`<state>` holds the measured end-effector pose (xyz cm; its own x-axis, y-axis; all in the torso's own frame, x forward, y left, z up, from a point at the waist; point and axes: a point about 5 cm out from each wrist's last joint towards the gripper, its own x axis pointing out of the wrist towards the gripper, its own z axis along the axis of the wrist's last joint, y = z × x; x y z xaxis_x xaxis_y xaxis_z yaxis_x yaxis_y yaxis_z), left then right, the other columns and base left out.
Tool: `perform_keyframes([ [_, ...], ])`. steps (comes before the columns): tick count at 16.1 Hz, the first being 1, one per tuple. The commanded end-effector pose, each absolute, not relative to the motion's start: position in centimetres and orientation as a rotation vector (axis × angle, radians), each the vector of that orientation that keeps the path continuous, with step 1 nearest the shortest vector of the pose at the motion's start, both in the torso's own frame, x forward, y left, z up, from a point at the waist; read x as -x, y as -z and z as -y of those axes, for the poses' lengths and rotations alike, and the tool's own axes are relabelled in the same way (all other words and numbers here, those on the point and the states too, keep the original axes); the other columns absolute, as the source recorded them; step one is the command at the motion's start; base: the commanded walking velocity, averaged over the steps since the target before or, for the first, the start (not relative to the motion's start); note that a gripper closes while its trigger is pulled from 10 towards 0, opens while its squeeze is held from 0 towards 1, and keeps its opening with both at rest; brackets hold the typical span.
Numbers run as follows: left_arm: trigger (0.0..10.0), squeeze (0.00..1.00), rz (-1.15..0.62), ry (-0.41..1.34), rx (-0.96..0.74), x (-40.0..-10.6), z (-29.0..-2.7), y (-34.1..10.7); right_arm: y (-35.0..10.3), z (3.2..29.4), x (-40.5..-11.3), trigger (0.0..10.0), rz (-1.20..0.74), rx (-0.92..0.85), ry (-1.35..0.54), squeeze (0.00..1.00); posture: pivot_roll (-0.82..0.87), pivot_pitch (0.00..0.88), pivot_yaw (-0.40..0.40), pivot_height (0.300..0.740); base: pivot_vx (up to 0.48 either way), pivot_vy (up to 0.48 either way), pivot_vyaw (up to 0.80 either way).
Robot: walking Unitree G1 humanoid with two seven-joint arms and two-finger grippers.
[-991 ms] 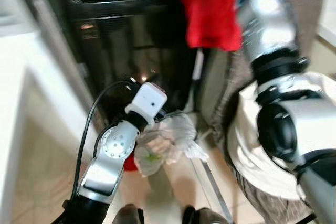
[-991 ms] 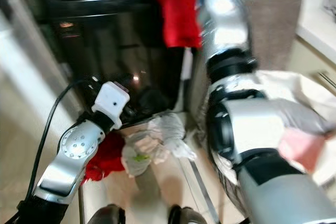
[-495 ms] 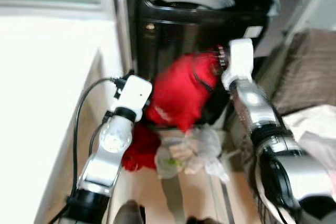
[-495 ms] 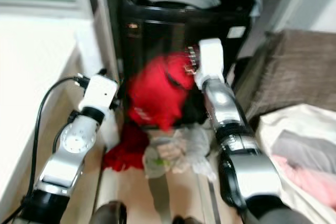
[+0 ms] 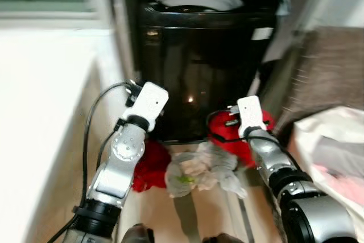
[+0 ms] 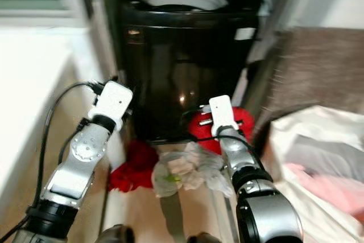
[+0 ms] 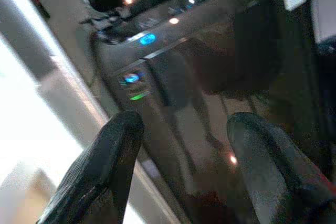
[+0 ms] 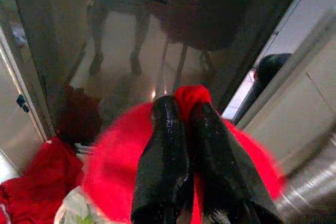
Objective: Clothes washing
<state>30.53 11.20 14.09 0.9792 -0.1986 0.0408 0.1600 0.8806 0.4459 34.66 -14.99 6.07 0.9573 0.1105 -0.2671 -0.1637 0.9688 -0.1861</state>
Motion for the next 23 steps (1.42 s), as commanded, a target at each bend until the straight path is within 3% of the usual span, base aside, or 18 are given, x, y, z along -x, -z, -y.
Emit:
perform_keyframes([
  [1, 10.0, 0.0, 0.064, 0.171, -0.459, -30.6, -10.9, -13.6, -6.4, 14.8, -34.8, 0.0, -0.238, 0.188, -0.159, 0.0, 0.05, 0.017, -0.03, 0.74, 0.0, -0.48, 0.0],
  [5, 10.0, 0.0, -0.042, 0.068, -0.397, -31.0, -13.5, -11.1, -3.5, 14.6, -32.8, 0.0, -0.34, 0.153, -0.178, 0.0, 0.05, 0.019, -0.047, 0.74, 0.0, 0.0, 0.0],
  [7, 10.0, 0.0, -0.206, 0.079, -0.448, -30.4, -15.0, -5.4, -0.5, 15.7, -30.4, 0.0, -0.468, 0.158, -0.147, 0.0, 0.04, 0.024, -0.053, 0.74, 0.0, 0.0, 0.0],
  [9, 10.0, 0.0, -0.29, 0.084, -0.443, -29.6, -15.5, -3.2, 0.6, 16.2, -29.4, 0.0, -0.518, 0.173, -0.135, 0.0, 0.04, 0.035, -0.056, 0.74, 0.0, 0.0, 0.0],
  [10, 10.0, 0.0, -0.349, 0.094, -0.446, -28.9, -15.6, -1.7, 1.3, 16.5, -28.7, 0.0, -0.565, 0.155, -0.118, 0.0, 0.04, 0.037, -0.059, 0.74, 0.0, 0.0, 0.0],
  [12, 10.0, 0.0, -0.652, 0.139, -0.351, -24.9, -15.4, 4.0, 3.5, 16.7, -26.4, 0.0, -0.71, 0.149, -0.118, 0.0, 0.04, 0.039, -0.072, 0.74, 0.0, 0.0, 0.0],
  [15, 10.0, 0.0, -0.887, 0.23, -0.309, -21.2, -14.6, 7.1, 4.6, 15.3, -25.1, 0.0, -0.783, 0.166, -0.216, 0.0, 0.03, 0.029, -0.074, 0.74, 0.0, 0.0, 0.0],
  [18, 10.0, 0.0, -0.974, 0.26, -0.269, -20.0, -14.2, 7.9, 4.6, 13.7, -25.1, 0.0, -0.766, 0.196, -0.303, 0.0, 0.03, 0.01, -0.064, 0.74, 0.0, 0.0, 0.0],
  [20, 10.0, 0.0, -0.956, 0.26, -0.275, -20.3, -14.2, 7.8, 4.0, 13.9, -25.9, 0.0, -0.718, 0.232, -0.294, 0.0, 0.02, 0.005, -0.057, 0.74, 0.0, 0.0, 0.0],
  [22, 10.0, 0.0, -0.954, 0.278, -0.29, -20.5, -14.1, 7.7, 3.4, 13.9, -26.4, 0.0, -0.644, 0.387, -0.347, 0.0, 0.01, 0.004, -0.056, 0.74, 0.0, 0.0, 0.0],
  [23, 10.0, 0.0, -0.958, 0.285, -0.285, -20.4, -14.0, 7.7, 3.7, 14.0, -26.2, 0.0, -0.673, 0.35, -0.336, 0.0, 0.01, 0.005, -0.053, 0.74, 0.0, 0.0, 0.0],
])
